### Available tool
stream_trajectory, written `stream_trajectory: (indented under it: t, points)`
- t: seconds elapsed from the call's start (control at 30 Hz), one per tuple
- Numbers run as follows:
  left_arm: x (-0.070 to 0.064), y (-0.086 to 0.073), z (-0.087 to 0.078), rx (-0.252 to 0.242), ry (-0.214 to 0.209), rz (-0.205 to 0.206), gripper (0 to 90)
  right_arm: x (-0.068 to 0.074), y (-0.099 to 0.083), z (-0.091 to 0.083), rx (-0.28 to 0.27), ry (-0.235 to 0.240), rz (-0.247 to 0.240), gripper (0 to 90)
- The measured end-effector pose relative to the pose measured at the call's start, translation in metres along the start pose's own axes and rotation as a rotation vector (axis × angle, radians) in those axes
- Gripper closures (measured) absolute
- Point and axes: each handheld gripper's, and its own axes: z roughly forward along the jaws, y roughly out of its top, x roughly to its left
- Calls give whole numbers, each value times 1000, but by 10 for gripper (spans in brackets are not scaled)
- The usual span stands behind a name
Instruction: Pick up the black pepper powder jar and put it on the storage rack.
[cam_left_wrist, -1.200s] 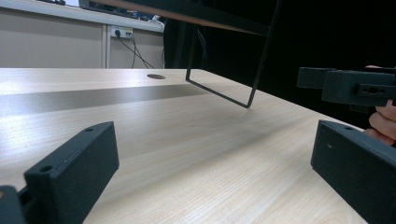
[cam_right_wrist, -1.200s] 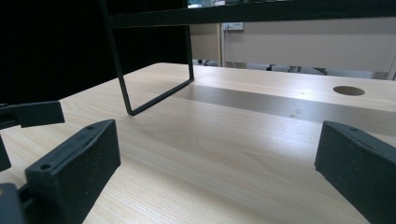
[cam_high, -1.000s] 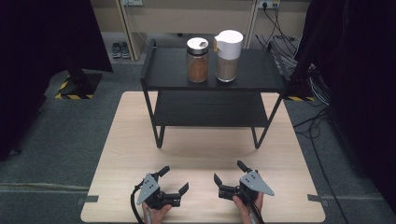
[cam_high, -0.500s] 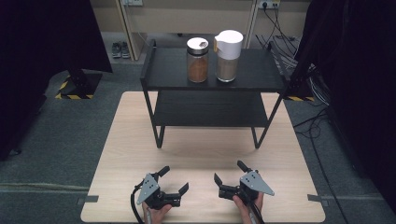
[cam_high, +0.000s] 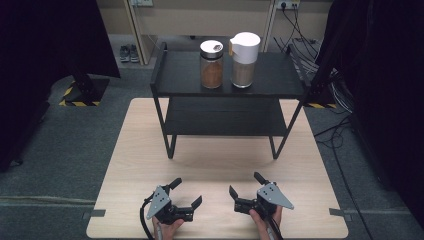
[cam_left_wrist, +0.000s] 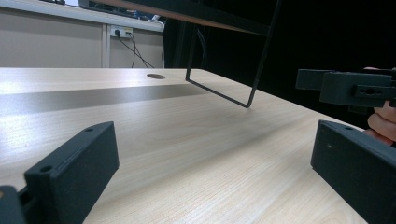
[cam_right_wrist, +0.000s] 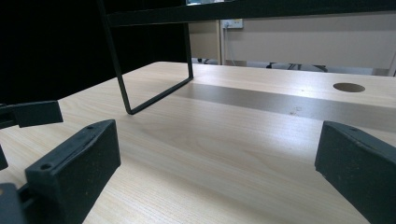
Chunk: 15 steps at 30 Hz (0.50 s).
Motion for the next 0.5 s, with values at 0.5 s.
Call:
stream_trajectory:
  t: [0.5]
  points:
    - [0, 0, 0, 1, 0, -1, 3, 0, 0, 0, 4, 0, 2, 4]
